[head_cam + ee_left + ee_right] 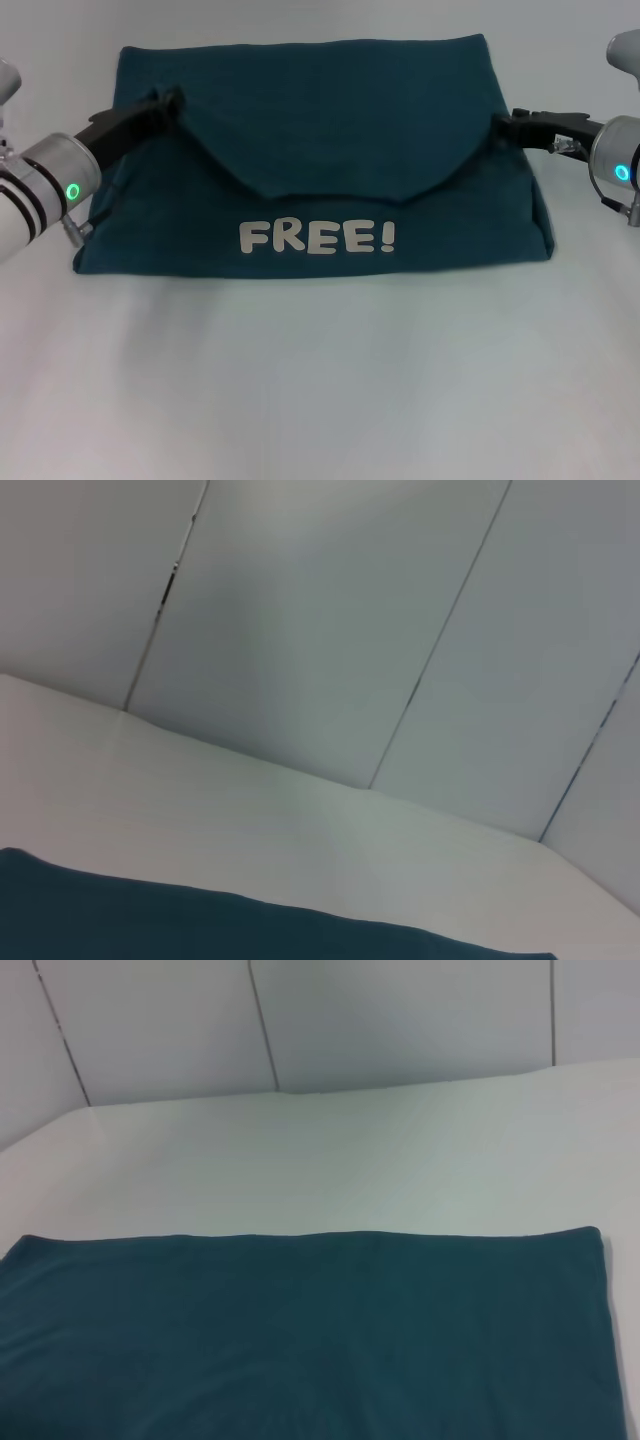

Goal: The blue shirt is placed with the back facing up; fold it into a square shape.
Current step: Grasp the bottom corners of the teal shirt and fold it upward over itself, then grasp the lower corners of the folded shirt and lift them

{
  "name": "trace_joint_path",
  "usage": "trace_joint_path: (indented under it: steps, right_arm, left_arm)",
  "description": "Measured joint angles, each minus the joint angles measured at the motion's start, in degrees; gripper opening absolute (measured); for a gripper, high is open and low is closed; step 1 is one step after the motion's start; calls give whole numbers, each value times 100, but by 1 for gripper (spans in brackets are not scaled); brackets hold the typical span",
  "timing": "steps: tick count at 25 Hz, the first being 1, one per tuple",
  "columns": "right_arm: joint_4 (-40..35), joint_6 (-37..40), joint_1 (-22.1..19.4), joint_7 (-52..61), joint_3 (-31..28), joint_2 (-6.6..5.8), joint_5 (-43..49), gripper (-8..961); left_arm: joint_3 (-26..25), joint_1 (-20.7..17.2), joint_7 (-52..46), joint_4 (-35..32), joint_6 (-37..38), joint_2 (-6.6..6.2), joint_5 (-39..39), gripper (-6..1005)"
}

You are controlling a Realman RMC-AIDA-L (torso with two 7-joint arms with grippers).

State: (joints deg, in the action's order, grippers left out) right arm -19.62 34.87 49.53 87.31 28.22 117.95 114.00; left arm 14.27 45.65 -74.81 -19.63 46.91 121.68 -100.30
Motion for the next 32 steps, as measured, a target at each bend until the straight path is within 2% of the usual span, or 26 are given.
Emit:
trace_joint_path:
  steps: [2,7,13,15,20,23,25,26,28,32]
  right_arm:
    - [-19,45,0,-57,2,-4,-1,181]
    - [-24,55,2,-48,0,-48,-2,417]
    - [-32,192,-39,24,-16,-123,-1,593]
    - [-33,307,-64,48,-44,-156,-1,593]
    - [-67,945,-217,174,-46,-262,-4,592]
    - [-227,1483,-414,379,-19,-298,-3,592]
    - [-392,1928,-592,475,-36,-290,-3,593]
    - [-496,2176,-703,498,-53,-270,-23,593]
    - [-680,2521,-922,547,-63,-221,-90,593]
    - [-901,2933,-1240,749,7,-174,-108,612]
  left_arm:
    - [-11,8,0,-11,-89,4,9,170]
    - [-41,-105,-11,-134,-113,9,318,346]
    - [3,-397,-28,-293,117,5,899,500]
    - [26,-474,-39,-305,276,-9,900,551]
    - [138,-696,-158,-328,738,-41,857,787]
    - [421,-922,-428,-504,1087,-41,840,855]
    - [591,-1230,-568,-763,1542,22,840,901]
    - [591,-1230,-568,-763,1542,22,840,901]
    - [624,-1542,-577,-989,2106,107,840,901]
    - [745,-1828,-560,-1161,2433,156,839,901]
